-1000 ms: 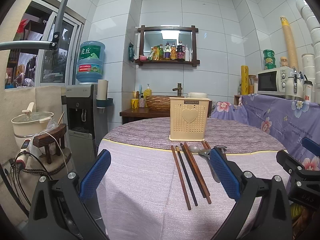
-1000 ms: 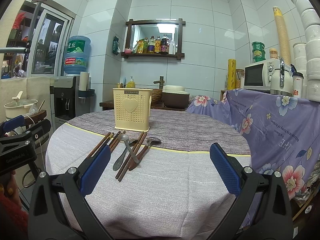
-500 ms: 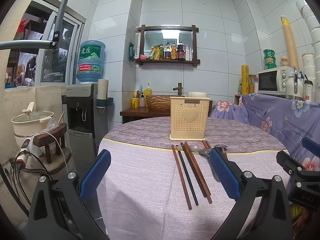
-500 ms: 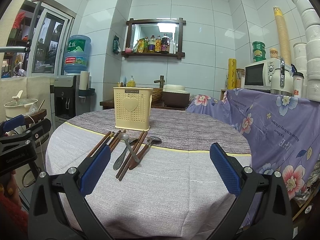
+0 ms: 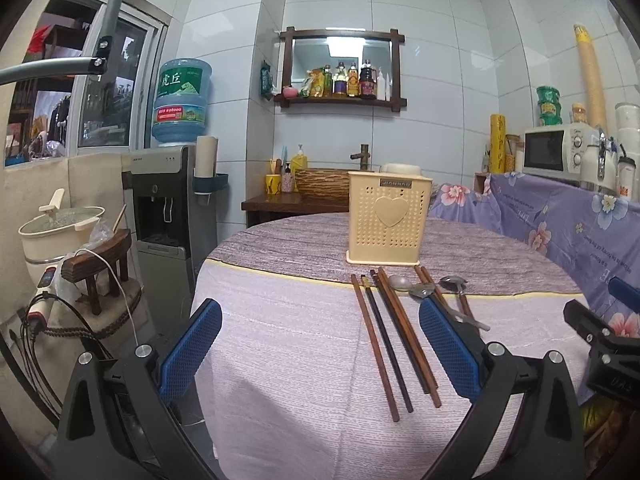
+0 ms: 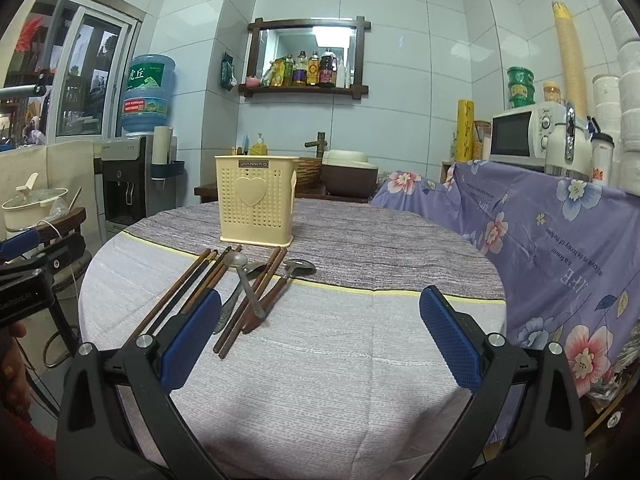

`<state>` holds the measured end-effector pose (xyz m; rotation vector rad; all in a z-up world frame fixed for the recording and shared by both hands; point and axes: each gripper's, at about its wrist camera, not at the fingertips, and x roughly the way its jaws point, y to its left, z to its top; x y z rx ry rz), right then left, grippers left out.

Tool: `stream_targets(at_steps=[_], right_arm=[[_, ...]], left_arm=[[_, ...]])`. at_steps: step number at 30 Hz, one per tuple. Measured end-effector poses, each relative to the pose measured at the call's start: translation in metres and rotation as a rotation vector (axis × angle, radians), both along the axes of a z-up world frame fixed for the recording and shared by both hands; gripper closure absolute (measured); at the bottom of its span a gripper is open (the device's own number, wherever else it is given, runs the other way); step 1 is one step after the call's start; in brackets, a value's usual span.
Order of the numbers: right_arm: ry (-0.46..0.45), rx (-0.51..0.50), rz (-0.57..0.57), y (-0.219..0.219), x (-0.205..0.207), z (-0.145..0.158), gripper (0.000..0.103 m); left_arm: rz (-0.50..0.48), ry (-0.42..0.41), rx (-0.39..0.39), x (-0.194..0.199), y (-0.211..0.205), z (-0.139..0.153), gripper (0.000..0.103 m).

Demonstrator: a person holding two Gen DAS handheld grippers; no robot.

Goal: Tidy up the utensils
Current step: 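Grasp a brown chopstick with the left tool while the right tool grasps a silver spoon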

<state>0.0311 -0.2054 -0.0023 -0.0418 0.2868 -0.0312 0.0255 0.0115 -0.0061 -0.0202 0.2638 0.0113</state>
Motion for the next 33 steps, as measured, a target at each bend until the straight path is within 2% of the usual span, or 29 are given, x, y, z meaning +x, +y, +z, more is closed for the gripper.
stream_targets(at_steps=[5,8,11,13,16,20,22,27,29,33], right_arm=[[0.088,0.01,-0.01,-0.015,0.038,0.005,0.006],[0.146,0.06,0.008,-0.026,0.064,0.01,0.006],[0.2,0.067,0.066,-0.022,0.089,0.015,0.006],[0.229,0.05,0.117,-0.012,0.106,0.02,0.006],[0.252,0.032,0.194,0.007,0.124,0.025,0.006],[0.267,0.025,0.214,0.021,0.139,0.027,0.006],[0.275,0.036,0.222,0.023,0.141,0.025,0.006],[0.296,0.031,0.225,0.025,0.143,0.021,0.006],[0.299,0.028,0.22,0.025,0.145,0.021,0.006],[0.314,0.038,0.215,0.022,0.149,0.019,0.006]], left_arm=[[-0.054,0.105,-0.021,0.033,0.011,0.002,0.005],[-0.102,0.206,-0.046,0.065,0.017,0.005,0.005],[-0.141,0.312,-0.046,0.098,0.021,0.005,0.008],[-0.157,0.366,-0.043,0.116,0.022,0.005,0.021],[-0.181,0.436,-0.048,0.135,0.015,0.001,0.035],[-0.23,0.521,-0.034,0.155,0.003,-0.005,0.048],[-0.248,0.565,-0.015,0.164,-0.005,-0.011,0.06],[-0.254,0.652,-0.008,0.184,-0.015,-0.025,0.07],[-0.256,0.664,-0.016,0.187,-0.017,-0.027,0.07],[-0.234,0.68,0.026,0.192,-0.023,-0.031,0.074]])
